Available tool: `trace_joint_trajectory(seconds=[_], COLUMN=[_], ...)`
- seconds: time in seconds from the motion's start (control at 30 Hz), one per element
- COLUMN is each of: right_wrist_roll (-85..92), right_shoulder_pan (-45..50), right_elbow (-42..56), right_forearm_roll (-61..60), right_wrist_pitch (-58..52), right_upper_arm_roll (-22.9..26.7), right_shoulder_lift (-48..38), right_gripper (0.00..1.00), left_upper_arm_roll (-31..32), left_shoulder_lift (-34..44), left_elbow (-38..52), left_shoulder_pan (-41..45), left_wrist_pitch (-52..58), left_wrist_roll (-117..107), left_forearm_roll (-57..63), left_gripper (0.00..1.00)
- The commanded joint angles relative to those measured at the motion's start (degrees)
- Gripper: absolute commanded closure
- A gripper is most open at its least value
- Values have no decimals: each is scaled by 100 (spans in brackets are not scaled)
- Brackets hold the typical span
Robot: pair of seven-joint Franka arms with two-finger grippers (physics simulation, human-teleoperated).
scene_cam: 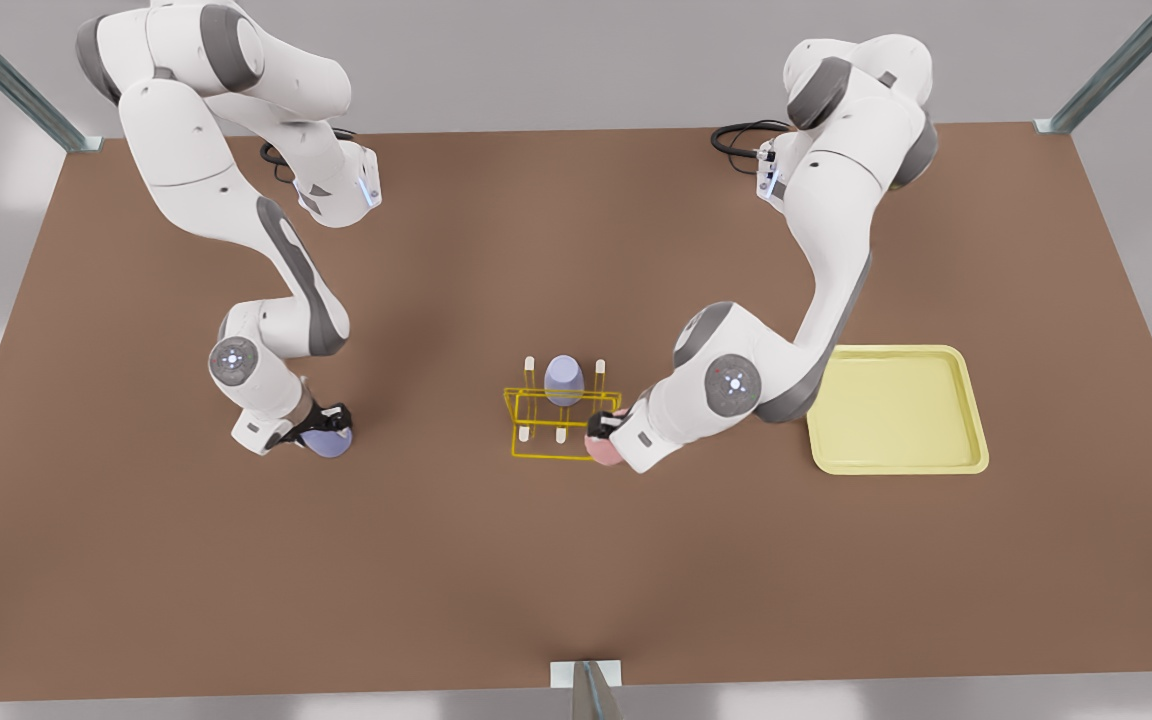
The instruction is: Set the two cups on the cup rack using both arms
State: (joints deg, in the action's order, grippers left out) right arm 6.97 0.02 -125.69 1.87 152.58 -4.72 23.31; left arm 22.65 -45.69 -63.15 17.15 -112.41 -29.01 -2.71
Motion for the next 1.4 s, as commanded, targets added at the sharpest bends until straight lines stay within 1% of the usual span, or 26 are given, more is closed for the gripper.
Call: trace_joint_trajectory(seconds=[0.0, 0.1, 0.13, 0.17, 0.27, 0.3, 0.33, 0.4, 0.47, 0.5, 0.53, 0.57, 0.6, 0.63, 0.67, 0.7, 0.73, 0.77, 0.8, 0.83, 0.9, 1.07, 1.37], right_wrist_roll=[269, 269, 261, 269, 269, 269, 261, 252, 208, 190, 208, 182, 173, 164, 146, 146, 146, 138, 146, 146, 146, 146, 129], right_shoulder_pan=[-2, -2, -2, -2, -2, -2, -2, 15, 103, 112, 129, 208, 331, 472, 604, 674, 709, 745, 745, 736, 710, 815, 1035], right_elbow=[9, 44, 79, 238, 414, 475, 537, 695, 862, 932, 1002, 1107, 1248, 1406, 1626, 1793, 1872, 1934, 1969, 1969, 2110, 2303, 2734], right_forearm_roll=[24, 24, 15, 15, -512, -714, -952, -1558, -1910, -1910, -2120, -2138, -2305, -2367, -2507, -2613, -2657, -2727, -2736, -2736, -2762, -3123, -3140], right_wrist_pitch=[-185, -203, -211, -439, -739, -774, -774, -827, -827, -835, -835, -835, -835, -870, -879, -914, -923, -923, -932, -1002, -1169, -1240, -1240], right_upper_arm_roll=[-2, -46, -117, -178, -512, -661, -802, -1145, -1373, -1496, -1636, -1663, -1663, -1663, -1663, -1663, -1663, -1663, -1663, -1663, -1663, -1663, -1663], right_shoulder_lift=[-11, -11, -46, -55, -160, -169, -178, -204, -160, -160, -125, -90, -11, 7, 121, 200, 209, 209, 209, 209, 209, 262, 631], right_gripper=[19, 19, 19, 19, 19, 19, 19, 19, 19, 19, 19, 19, 19, 19, 19, 19, 19, 19, 19, 20, 19, 20, 20], left_upper_arm_roll=[2, -15, -15, -15, -15, -15, -15, -15, -15, -15, -50, -164, -173, -173, -165, -147, -339, -902, -973, -973, -956, -947, -947], left_shoulder_lift=[-27, -124, -142, -186, -309, -335, -335, -335, -300, -186, -28, 130, 192, 446, 639, 816, 1605, 2950, 3260, 3163, 3110, 3101, 3022], left_elbow=[-5, -5, -5, -5, -13, -13, -13, -13, -13, -5, 48, 258, 749, 848, 848, 848, -133, -2251, -2835, -2703, -2668, -2650, -2659], left_shoulder_pan=[69, 157, 157, 157, 165, 157, 165, 165, 157, 148, 95, -1, -212, -502, -766, -819, -828, -784, -784, -880, -1065, -1056, -1065], left_wrist_pitch=[-1, -106, -115, -132, -370, -370, -405, -431, -387, -46, 586, 1174, 2150, 2784, 3565, 4332, 3694, 2217, 1739, 1880, 1915, 1915, 1924], left_wrist_roll=[-1458, -1458, -1458, -1449, -1449, -1449, -1449, -1449, -1458, -1537, -1528, -1511, -1476, -1188, 41, 985, 1353, 2145, 2181, 2154, 2154, 2163, 2163], left_forearm_roll=[-10, 25, 34, 43, 130, 130, 130, 139, 157, 375, 701, 920, 1150, 1229, 1430, 1756, 1713, 1414, 1107, 887, 878, 886, 886], left_gripper=[18, 18, 18, 18, 18, 12, 0, 0, 0, 0, 0, 0, 0, 0, 0, 0, 0, 0, 0, 0, 0, 0, 0])
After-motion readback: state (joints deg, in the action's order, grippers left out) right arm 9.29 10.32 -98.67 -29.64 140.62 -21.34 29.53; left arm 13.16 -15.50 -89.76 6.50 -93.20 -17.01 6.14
